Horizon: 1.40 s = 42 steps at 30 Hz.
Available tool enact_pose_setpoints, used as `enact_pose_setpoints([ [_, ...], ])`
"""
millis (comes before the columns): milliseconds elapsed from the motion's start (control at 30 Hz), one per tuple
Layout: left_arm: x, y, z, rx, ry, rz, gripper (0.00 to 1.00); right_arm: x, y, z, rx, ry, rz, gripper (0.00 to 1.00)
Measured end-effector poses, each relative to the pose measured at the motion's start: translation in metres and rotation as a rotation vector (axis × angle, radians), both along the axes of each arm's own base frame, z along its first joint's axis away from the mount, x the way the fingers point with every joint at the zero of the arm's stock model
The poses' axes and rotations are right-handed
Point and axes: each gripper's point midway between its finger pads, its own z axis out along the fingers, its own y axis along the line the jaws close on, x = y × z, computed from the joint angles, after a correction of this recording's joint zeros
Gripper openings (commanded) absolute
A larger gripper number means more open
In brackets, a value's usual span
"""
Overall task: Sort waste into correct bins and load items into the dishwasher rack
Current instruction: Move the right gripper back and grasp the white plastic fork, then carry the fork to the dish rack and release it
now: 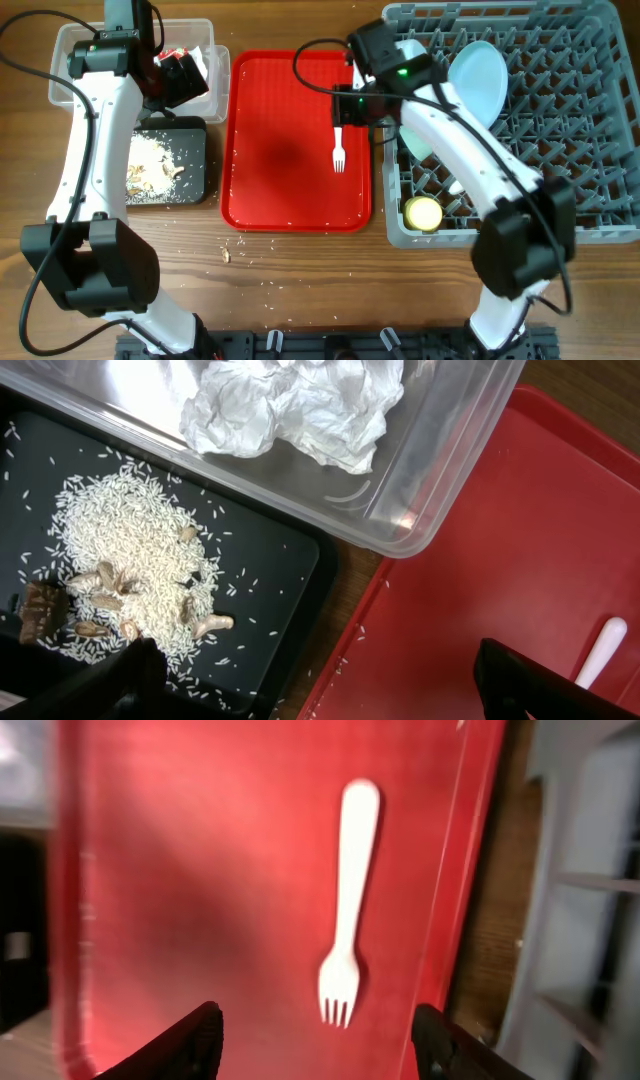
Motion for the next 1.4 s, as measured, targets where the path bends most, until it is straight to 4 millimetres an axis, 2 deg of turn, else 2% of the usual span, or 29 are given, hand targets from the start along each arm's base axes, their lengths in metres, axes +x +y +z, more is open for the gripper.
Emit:
enact_pose_setpoints([
  [100,0.0,0.0,0.0,0.0,0.0,0.0,1.0,-0.004,0.003,-0.04,-0.024,0.089,0.023,0.61],
  [167,0.0,0.0,0.0,0.0,0.0,0.0,1.0,-0.006,0.004,-0.054,-0.027,0.123,0.03,0.61],
  [467,0.0,0.0,0.0,0.0,0.0,0.0,1.0,-0.028,0.013,-0.09,-0.041,0.262,-0.012,0.57],
  [567,0.0,0.0,0.0,0.0,0.0,0.0,1.0,-0.033,0.012,-0.109,-0.054,0.311,-0.034,0.51],
  [633,0.0,0.0,0.0,0.0,0.0,0.0,1.0,-0.031,0.014,-0.109,-0.044,0.313,-0.046,0.45],
  [700,0.0,0.0,0.0,0.0,0.0,0.0,1.0,-0.032,0.015,-0.11,-0.036,0.322,-0.059,0.33],
  [900,0.0,0.0,0.0,0.0,0.0,0.0,1.0,-0.029,0.02,-0.112,-0.009,0.325,-0.084,0.16],
  [1167,0.0,0.0,0.0,0.0,0.0,0.0,1.0,-0.031,0.022,-0.114,0.005,0.34,-0.087,0.12],
  [1233,0.0,0.0,0.0,0.0,0.0,0.0,1.0,-0.031,0.022,-0.114,0.005,0.341,-0.087,0.05],
  [1400,0.0,0.0,0.0,0.0,0.0,0.0,1.0,-0.031,0.023,-0.113,0.006,0.341,-0.081,0.04],
])
